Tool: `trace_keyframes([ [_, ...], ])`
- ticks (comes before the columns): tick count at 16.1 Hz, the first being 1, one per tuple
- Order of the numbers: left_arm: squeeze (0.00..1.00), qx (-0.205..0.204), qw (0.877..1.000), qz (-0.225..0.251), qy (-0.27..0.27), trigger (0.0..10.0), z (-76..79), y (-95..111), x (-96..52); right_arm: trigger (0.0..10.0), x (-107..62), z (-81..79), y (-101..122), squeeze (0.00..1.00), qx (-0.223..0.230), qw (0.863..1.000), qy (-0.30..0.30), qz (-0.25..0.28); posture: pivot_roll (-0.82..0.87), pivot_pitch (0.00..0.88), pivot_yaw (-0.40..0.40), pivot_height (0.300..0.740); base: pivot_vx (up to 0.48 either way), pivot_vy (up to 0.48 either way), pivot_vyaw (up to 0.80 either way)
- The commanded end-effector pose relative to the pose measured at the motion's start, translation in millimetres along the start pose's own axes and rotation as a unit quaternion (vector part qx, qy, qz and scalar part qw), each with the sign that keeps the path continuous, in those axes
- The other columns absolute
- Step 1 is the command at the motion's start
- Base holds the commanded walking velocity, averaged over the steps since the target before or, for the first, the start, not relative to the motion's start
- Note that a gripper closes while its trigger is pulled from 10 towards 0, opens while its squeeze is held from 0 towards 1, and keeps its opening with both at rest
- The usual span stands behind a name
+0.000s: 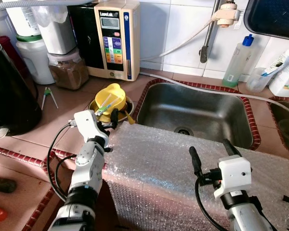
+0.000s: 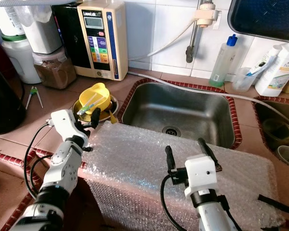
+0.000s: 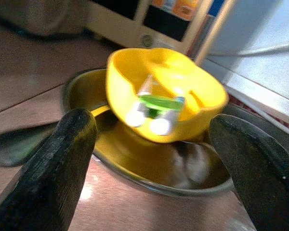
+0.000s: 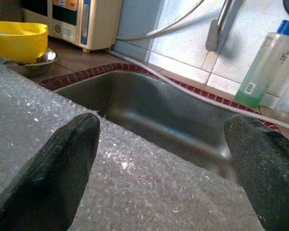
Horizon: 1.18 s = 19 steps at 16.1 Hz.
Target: Kitchen organization
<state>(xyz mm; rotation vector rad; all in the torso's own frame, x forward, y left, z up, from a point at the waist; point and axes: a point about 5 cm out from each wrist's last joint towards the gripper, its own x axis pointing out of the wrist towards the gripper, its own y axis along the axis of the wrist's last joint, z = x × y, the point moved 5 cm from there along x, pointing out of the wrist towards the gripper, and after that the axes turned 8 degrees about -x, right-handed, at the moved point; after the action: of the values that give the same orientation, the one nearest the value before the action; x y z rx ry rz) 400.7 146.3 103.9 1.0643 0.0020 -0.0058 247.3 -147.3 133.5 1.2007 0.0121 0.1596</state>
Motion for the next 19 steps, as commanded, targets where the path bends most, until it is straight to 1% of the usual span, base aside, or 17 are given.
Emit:
trace_keyframes([
  [1,0.0,-0.015,1.0,0.011,0.016,10.0,-8.3,7,3.5,10.0,-0.2,0.5,9,0.0,-0.003,1.0,0.003,0.013,-0.04,0.0,0.031,0.74,0.0,0.0,0.0],
  [4,0.0,-0.027,0.999,0.019,0.01,10.0,-7.4,16,8.8,10.0,-0.6,-2.6,9,0.0,-0.001,1.0,0.015,0.015,-0.04,0.0,0.029,0.74,0.0,0.0,0.0],
  [5,0.0,-0.031,0.999,0.018,0.01,7.6,-9.2,16,10.1,10.0,0.3,-3.0,9,0.0,-0.001,1.0,0.015,0.015,-0.04,0.0,0.028,0.74,0.0,0.0,0.0],
  [6,0.0,-0.034,0.999,0.018,0.015,2.2,-12.1,17,11.0,10.0,1.0,-3.4,10,0.0,-0.001,1.0,0.016,0.016,-0.04,0.0,0.028,0.74,0.0,0.0,0.0],
  [7,0.0,-0.042,0.999,0.017,0.021,0.4,-14.3,16,11.5,10.0,1.1,-3.7,10,0.0,0.0,1.0,0.016,0.016,-0.04,0.0,0.028,0.74,0.0,0.0,0.0],
  [8,0.0,-0.051,0.998,0.013,0.024,0.0,-15.3,14,11.7,10.0,1.0,-4.1,10,0.0,0.0,1.0,0.016,0.016,-0.04,0.0,0.028,0.74,0.0,0.0,0.0],
  [11,0.0,-0.079,0.997,0.005,0.021,0.0,-10.8,9,13.4,10.0,0.9,-4.9,10,0.0,-0.002,1.0,0.018,0.016,-0.04,0.0,0.031,0.74,0.0,0.0,0.0],
  [13,0.0,-0.087,0.996,0.009,0.02,0.0,-7.4,10,15.3,10.0,1.6,-5.3,10,0.0,-0.002,1.0,0.017,0.017,-0.04,0.0,0.035,0.74,0.0,0.0,0.0],
  [15,0.0,-0.094,0.995,0.013,0.025,0.0,-8.6,13,16.8,10.0,1.9,-7.0,12,0.0,0.003,1.0,0.02,0.02,-0.03,0.0,0.038,0.74,0.0,0.0,0.0],
  [17,0.0,-0.103,0.994,0.018,0.034,0.0,-12.6,17,18.0,10.0,3.3,-10.9,18,0.0,0.023,0.999,0.034,0.032,-0.03,0.0,0.039,0.74,0.0,0.0,0.0],
  [19,0.0,-0.092,0.994,0.028,0.044,0.0,-17.4,22,18.2,10.0,4.1,-16.5,23,0.0,0.042,0.997,0.053,0.038,-0.03,0.0,0.037,0.74,0.0,0.0,0.0],
])
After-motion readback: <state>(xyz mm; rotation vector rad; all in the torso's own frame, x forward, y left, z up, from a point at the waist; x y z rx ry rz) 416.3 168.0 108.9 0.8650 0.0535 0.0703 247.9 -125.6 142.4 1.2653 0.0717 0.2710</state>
